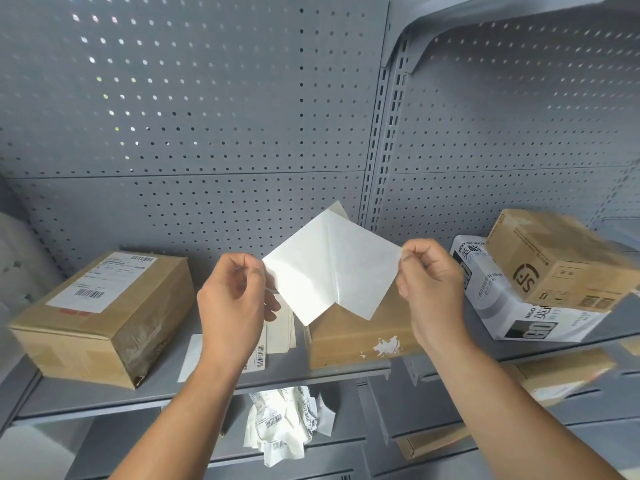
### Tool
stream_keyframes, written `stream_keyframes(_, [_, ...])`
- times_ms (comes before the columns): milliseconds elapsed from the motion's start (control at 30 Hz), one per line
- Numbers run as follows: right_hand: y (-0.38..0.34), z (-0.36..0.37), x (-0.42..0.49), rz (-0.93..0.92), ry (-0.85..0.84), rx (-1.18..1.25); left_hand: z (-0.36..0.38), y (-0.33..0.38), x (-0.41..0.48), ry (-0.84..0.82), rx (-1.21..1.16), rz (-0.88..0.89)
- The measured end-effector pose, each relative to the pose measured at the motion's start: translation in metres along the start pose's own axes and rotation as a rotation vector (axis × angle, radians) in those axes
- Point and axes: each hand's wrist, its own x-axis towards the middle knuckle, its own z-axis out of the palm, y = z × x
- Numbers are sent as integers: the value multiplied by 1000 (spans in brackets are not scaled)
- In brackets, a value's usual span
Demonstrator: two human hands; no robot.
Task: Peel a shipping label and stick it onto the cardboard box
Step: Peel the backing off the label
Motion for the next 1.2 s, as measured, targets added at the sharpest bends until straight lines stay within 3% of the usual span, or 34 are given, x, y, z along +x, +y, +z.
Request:
stream_keyframes(400, [-1, -3, 4, -7, 96, 70, -10, -9, 2, 46, -97, -49])
stream_keyframes(1200, [20, -27, 18, 163, 172, 147, -21, -42, 13, 195, -257, -145])
